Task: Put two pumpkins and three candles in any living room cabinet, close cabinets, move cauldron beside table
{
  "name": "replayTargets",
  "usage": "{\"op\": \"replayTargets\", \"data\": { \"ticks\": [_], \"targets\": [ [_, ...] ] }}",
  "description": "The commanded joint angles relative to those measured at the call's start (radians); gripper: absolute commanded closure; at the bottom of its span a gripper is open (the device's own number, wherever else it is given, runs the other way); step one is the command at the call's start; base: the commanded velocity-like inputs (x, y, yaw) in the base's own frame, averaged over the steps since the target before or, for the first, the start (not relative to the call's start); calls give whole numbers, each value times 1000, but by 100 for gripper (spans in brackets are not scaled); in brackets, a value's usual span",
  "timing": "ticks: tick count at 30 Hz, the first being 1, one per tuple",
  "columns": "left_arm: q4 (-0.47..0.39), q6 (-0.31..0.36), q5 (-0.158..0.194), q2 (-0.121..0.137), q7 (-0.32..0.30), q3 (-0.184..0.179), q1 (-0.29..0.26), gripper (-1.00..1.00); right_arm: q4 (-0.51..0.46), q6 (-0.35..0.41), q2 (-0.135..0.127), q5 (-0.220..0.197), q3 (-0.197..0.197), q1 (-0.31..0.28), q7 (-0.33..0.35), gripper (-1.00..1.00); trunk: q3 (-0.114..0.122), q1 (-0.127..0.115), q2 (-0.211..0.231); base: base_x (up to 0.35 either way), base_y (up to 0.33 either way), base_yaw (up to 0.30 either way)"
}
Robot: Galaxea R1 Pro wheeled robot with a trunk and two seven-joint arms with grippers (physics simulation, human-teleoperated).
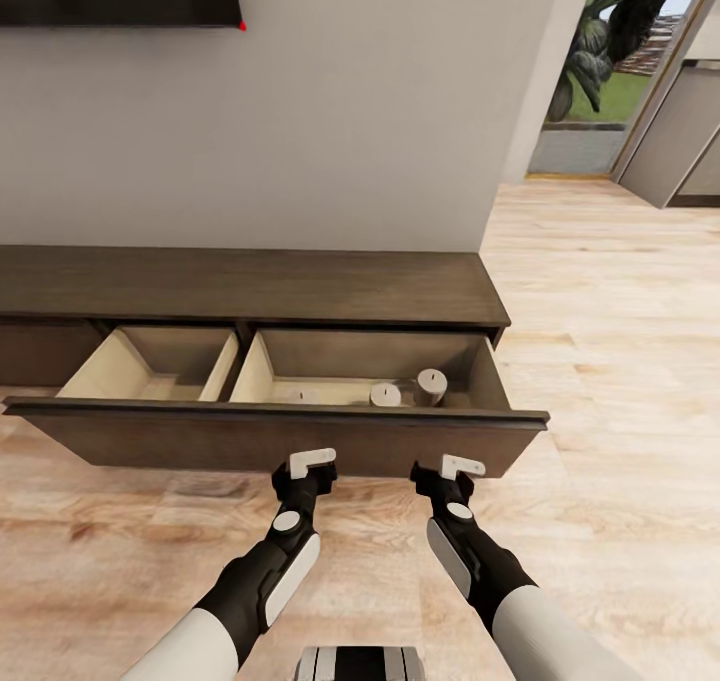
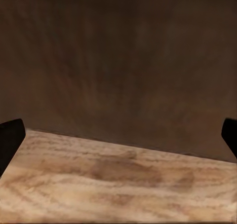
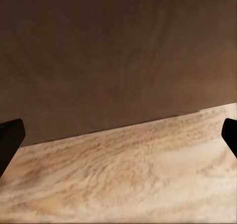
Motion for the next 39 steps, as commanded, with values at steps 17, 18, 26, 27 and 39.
{"op": "replayTargets", "data": {
  "ticks": [17,18,26,27,39],
  "targets": [
    [35,-84,8,2,12,-8,0,-100,62,-149,-12,-7,7,-1,-8,-100,-9,1,-1,0,0,0],
    [36,-87,7,2,12,-8,0,-100,67,-156,-12,-7,7,-1,-8,-100,-9,1,-1,0,0,0],
    [41,-94,-65,-1,18,-7,5,-100,76,-173,-12,-4,12,-1,-8,-100,-9,1,-1,0,0,0],
    [41,-94,-66,-2,18,-7,5,-100,76,-173,-12,-4,13,-1,-8,-100,-9,1,-1,0,0,0],
    [42,-156,-66,0,17,-5,5,-100,76,-173,-11,-4,13,-1,-9,-100,-9,1,-1,0,0,0]
  ]
}}
